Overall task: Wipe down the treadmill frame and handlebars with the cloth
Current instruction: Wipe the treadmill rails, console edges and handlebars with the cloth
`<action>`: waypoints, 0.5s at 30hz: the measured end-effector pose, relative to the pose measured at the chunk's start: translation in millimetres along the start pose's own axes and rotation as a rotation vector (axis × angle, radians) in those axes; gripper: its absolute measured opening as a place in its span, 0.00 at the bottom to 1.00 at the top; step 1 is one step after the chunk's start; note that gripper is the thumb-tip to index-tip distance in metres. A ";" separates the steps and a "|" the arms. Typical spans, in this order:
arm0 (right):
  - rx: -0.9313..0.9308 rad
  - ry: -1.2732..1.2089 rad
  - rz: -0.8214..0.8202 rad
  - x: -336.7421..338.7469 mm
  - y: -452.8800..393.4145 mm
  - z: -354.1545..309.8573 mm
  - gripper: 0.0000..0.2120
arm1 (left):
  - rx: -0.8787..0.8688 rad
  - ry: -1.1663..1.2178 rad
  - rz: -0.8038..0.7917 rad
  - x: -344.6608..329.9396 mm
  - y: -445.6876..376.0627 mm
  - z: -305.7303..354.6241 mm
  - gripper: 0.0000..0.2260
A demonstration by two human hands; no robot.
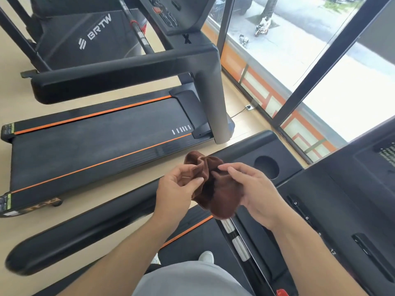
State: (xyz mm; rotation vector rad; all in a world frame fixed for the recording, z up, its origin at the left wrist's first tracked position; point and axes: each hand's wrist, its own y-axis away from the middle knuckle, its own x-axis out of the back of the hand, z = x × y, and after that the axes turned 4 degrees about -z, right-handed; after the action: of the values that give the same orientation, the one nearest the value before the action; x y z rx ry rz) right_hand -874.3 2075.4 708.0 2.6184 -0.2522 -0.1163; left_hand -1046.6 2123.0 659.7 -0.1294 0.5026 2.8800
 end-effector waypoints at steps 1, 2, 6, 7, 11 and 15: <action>0.001 -0.173 -0.101 -2.5 2.6 -2.6 0.14 | 0.002 -0.009 -0.010 -1.5 1.2 -1.5 0.13; 0.025 -0.251 -0.179 -3.9 4.1 -2.7 0.15 | 0.005 -0.005 -0.009 -2.4 2.1 -2.4 0.14; 0.192 0.046 -0.349 -9.7 3.6 0.0 0.27 | 0.029 0.092 0.032 2.1 1.1 0.3 0.09; 0.244 0.225 -0.319 -11.1 2.4 3.8 0.29 | 0.029 0.102 0.032 4.1 0.0 0.8 0.09; 0.524 0.750 0.072 -20.7 -1.1 11.9 0.15 | 0.031 0.128 0.012 4.6 2.2 5.3 0.08; 0.535 0.770 0.110 -25.7 -5.9 4.6 0.15 | 0.036 0.137 0.027 3.8 4.6 9.2 0.07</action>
State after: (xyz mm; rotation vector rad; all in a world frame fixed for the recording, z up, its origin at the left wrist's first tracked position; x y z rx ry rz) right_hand -899.1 2083.5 702.0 2.9080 -0.1605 1.1097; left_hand -1051.8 2122.7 669.4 -0.3176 0.5847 2.8999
